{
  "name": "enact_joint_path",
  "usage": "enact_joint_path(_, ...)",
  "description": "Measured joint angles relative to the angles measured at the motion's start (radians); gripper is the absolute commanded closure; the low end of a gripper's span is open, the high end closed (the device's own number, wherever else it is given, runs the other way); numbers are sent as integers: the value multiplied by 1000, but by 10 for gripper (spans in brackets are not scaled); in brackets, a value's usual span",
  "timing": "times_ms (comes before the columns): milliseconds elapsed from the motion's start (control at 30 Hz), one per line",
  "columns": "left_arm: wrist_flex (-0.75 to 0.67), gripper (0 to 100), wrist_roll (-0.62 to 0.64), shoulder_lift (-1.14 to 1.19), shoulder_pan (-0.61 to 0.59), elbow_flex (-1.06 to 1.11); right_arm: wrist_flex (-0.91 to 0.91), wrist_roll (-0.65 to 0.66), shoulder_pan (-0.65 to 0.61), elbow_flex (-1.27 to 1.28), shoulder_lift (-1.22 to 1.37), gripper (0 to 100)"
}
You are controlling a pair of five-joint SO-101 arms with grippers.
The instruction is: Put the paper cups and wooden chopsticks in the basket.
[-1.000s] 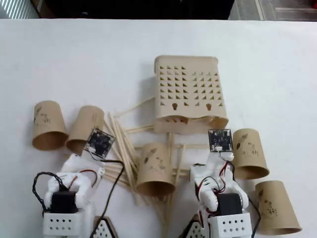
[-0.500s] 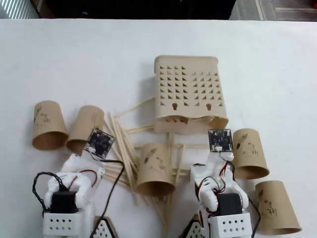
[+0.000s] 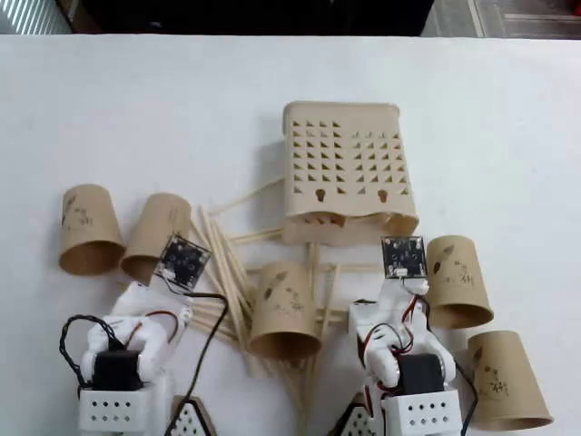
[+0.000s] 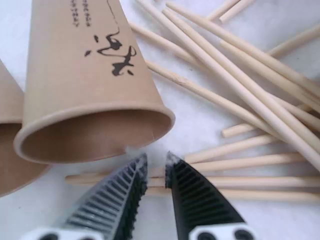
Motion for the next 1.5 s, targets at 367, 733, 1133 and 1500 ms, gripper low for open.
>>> enact_joint_path(367,0,920,0,0,0,0,0,0,0,0,0,979)
enact_joint_path(733,0,919,-6,6,5,-29,0,0,0,0,0,978)
enact_joint_path(1133,-94,920,-6,2,9,-117,3,0,2,-29,0,977)
enact_joint_path(1500,-110,920,-6,6,9,-83,-51,374,49,-221,-5,978)
